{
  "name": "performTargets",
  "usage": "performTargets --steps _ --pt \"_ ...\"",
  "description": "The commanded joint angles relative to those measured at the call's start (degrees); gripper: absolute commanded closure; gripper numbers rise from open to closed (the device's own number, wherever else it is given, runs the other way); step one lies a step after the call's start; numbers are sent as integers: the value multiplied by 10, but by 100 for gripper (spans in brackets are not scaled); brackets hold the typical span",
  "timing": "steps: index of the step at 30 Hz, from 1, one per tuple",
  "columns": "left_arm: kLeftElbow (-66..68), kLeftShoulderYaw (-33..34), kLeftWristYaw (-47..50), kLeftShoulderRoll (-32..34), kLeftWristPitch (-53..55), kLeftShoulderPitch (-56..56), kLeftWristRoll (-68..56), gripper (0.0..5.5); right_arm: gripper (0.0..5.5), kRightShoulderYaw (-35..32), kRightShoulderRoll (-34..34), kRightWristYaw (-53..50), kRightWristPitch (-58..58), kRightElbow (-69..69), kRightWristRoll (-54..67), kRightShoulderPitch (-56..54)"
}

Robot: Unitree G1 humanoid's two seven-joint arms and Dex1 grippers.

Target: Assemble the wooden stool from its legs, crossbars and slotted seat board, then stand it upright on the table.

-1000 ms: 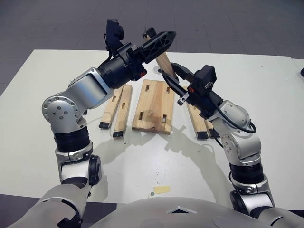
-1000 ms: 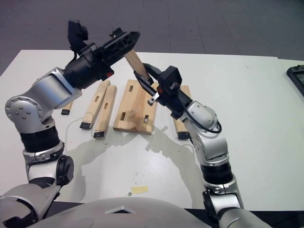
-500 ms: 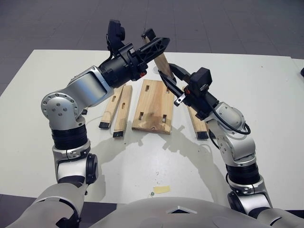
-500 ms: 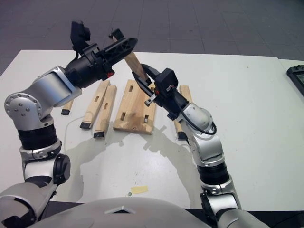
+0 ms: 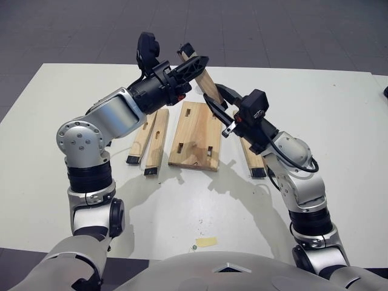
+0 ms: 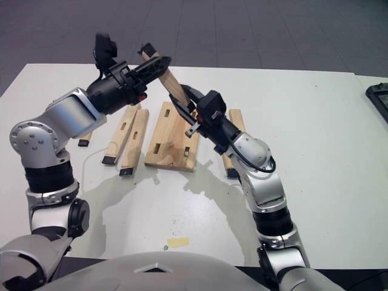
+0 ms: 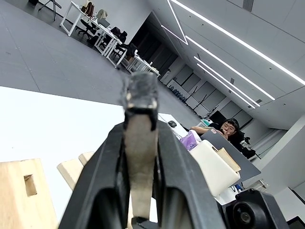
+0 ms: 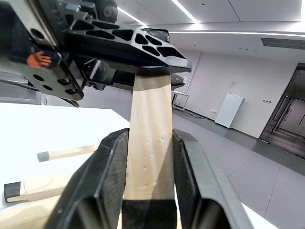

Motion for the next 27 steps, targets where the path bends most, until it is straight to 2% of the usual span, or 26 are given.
performTargets --steps 1,6,9,13,17,22,27 --pt "-12 -3 -20 -2 -16 -9 24 508 348 14 -15 3 16 28 -31 -1" --pt "-46 -19 -84 8 -103 1 162 508 264 21 -27 6 8 51 -60 4" --pt "-39 23 -90 13 -157 14 214 508 210 5 -34 -10 -22 65 -79 20" --pt "-63 26 -123 89 -193 111 343 508 153 -43 -25 -53 -22 82 -83 25" --pt "-69 35 -129 99 -224 216 420 508 89 -98 9 -119 7 88 -69 8" --pt "19 27 -141 53 -320 232 507 508 10 -125 42 -163 19 92 -61 -3" --pt "57 1 -162 22 -379 225 559 508 10 -130 47 -163 22 106 -55 -24"
